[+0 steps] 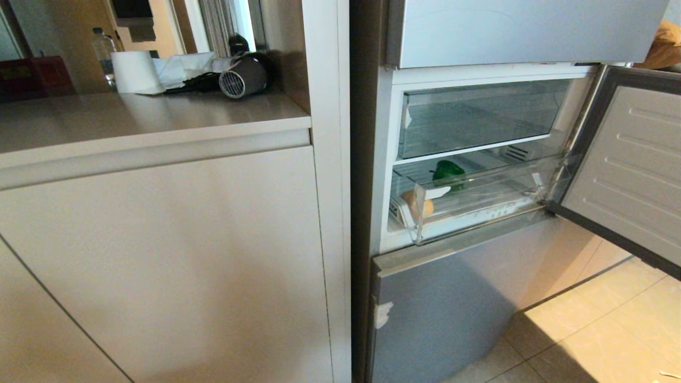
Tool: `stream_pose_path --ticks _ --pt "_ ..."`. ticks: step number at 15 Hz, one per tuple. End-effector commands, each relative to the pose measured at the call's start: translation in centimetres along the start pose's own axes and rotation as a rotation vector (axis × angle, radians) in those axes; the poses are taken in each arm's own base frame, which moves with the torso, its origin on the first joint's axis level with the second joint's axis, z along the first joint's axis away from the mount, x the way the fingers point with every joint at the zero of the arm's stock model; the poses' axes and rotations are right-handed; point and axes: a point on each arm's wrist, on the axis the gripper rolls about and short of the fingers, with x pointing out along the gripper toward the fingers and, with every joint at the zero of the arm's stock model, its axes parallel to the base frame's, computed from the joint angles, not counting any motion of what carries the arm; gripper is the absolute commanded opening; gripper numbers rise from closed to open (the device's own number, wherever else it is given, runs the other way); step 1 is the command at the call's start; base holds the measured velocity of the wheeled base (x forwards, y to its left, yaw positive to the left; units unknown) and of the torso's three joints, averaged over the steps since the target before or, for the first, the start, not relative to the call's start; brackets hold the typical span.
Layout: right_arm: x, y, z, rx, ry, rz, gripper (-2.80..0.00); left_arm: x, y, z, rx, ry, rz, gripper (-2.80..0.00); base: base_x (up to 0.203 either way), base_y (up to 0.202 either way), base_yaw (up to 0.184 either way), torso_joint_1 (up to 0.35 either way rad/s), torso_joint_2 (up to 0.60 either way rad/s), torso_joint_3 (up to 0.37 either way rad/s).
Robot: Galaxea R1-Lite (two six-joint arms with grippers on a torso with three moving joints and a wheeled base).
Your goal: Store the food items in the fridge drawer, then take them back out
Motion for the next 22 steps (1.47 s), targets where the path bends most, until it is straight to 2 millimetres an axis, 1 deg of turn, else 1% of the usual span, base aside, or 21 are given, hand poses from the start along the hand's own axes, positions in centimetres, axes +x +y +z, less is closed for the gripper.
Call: stream_pose_path --ticks 1,8,10,22 --pt "-0.71 0.06 -0.59 -0.006 -0.099 0.014 -2.80 0.00 0.00 0.00 -0.001 0.000 0.000 -2.80 0.000 0.000 0.000 0.000 0.00 0.000" --pt "-0.66 0.06 -0.57 0.004 -0.107 0.024 -2.80 0.00 0.00 0.00 -0.001 0.000 0.000 -2.80 0.000 0.000 0.000 0.000 0.00 0.000" --pt "-0.63 0.06 -0.60 0.015 -0.110 0.023 -2.80 0.00 0.00 0.00 -0.001 0.000 0.000 -2.80 0.000 0.000 0.000 0.087 -0.19 -0.123" --pt "-0.61 0.01 -0.55 0.056 -0.120 0.005 -2.80 0.00 0.00 0.00 -0.001 0.000 0.000 -2.80 0.000 0.000 0.000 0.225 -0.53 -0.301"
